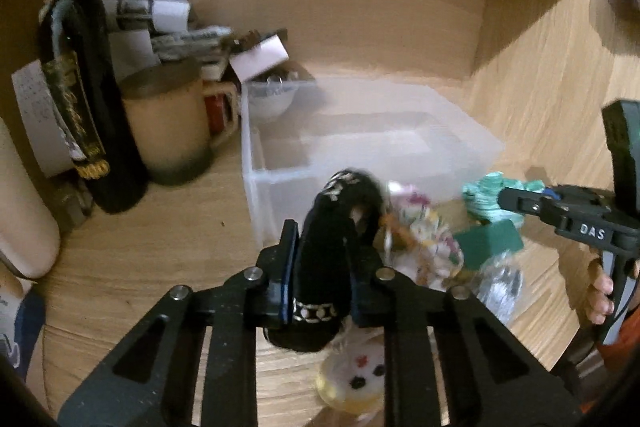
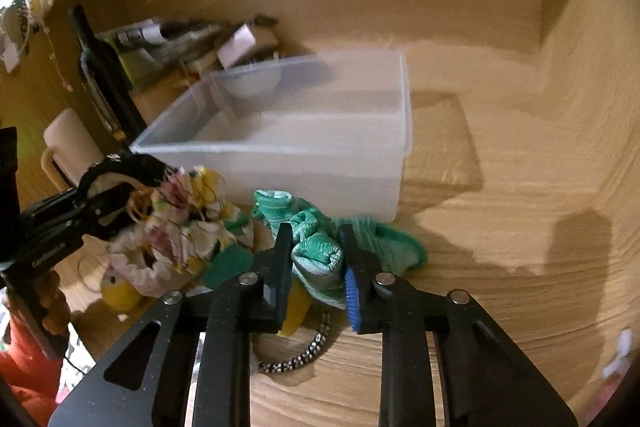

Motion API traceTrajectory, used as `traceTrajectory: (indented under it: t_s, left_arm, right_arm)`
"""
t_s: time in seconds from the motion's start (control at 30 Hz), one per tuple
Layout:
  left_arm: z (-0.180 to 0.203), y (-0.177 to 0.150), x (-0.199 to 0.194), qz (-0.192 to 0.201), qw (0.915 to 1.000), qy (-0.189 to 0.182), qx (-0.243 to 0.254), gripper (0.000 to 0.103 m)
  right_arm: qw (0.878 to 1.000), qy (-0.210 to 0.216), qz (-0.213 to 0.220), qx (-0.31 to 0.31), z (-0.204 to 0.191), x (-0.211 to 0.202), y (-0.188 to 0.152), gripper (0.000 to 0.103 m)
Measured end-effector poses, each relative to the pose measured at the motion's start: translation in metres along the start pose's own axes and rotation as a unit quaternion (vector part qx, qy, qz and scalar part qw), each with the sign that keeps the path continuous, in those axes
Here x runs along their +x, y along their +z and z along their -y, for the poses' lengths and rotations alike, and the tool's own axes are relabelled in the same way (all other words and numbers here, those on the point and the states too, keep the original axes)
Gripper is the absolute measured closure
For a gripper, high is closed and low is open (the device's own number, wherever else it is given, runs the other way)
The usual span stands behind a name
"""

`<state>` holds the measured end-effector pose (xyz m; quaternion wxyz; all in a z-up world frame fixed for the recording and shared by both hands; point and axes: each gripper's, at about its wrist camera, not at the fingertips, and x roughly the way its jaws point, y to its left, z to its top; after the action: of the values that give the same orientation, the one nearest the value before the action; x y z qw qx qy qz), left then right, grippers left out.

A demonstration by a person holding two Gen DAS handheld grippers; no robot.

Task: Organize soft objects
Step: 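Grasp the green scrunchie with the right tool while the left tool grasps the black headband, then lower both held items into the clear box and open both tools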

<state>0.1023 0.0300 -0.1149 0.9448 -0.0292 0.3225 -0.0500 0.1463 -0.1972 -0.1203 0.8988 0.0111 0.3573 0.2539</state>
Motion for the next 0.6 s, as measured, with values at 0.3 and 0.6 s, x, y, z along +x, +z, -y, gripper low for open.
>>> traceTrajectory:
  t_s: [0.3,0.6]
  left_arm:
    - [0.002,0.036,-0.031,0.057,0.9982,0.01,0.012,0.086]
    - [0.006,0.072,-0.046,0.086,0.9961,0.003,0.016,0.086]
  right_arm:
    - [0.996,-0.004,0.083,-0.011,-0.001,-0.045,0.017,0.085]
    - [0.99,0.006,0.138,-0.015,0.0,-0.067,0.036,0.085]
